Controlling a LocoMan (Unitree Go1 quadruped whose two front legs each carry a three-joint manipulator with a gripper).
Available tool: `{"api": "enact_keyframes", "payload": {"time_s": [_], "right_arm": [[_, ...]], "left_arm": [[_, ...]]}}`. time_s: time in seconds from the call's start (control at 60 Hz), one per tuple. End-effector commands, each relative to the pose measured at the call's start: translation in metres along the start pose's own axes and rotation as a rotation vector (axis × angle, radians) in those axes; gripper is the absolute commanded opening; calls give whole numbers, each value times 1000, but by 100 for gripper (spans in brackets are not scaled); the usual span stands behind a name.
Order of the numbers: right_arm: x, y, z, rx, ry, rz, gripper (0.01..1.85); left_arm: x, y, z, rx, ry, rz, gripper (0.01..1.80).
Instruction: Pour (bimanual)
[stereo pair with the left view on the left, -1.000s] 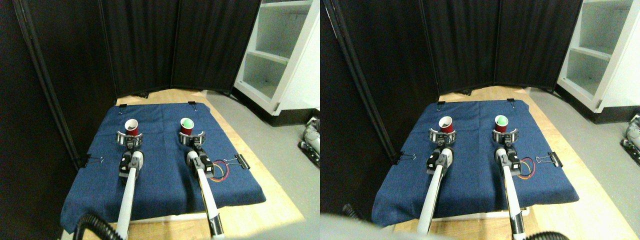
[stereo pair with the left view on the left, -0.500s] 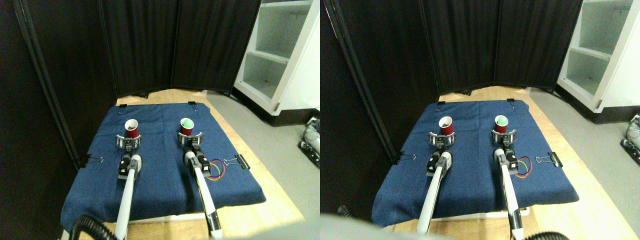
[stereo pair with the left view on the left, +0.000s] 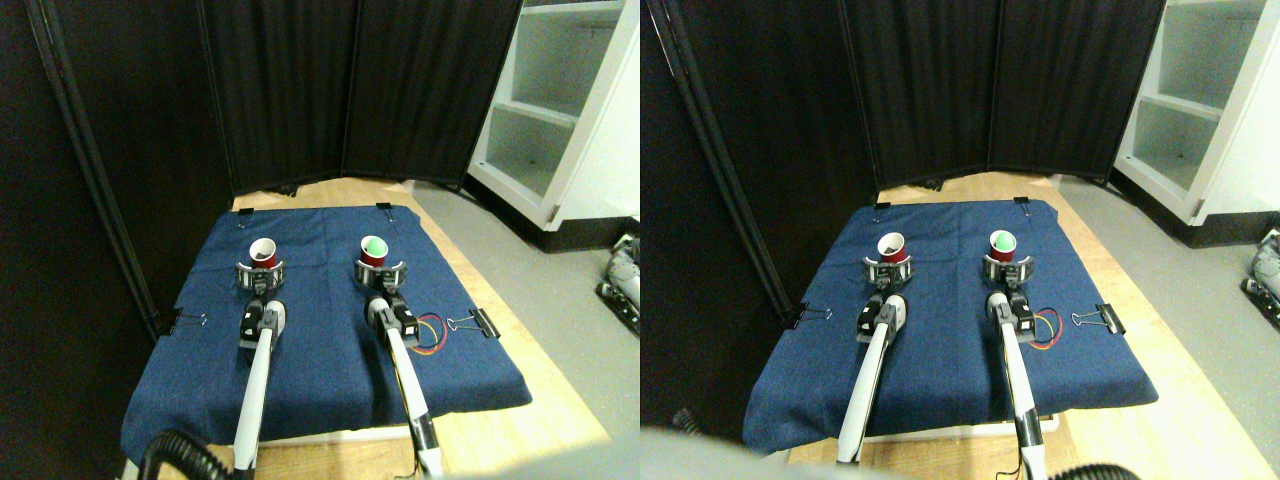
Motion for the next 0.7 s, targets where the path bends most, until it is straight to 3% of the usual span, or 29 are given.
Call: {"api": "enact_keyframes", "payload": {"time_s": [0.017, 0.417, 0.7], "right_arm": [[6, 2, -4, 12, 3, 22, 109], [22, -1, -11, 77, -10, 0, 113], [28, -6, -9, 74, -22, -3, 116]], "left_arm": [[4, -4, -3, -3, -2, -32, 108], [10, 1, -3, -7, 2, -17, 108], [26, -1, -5, 0, 28, -10, 110]]}}
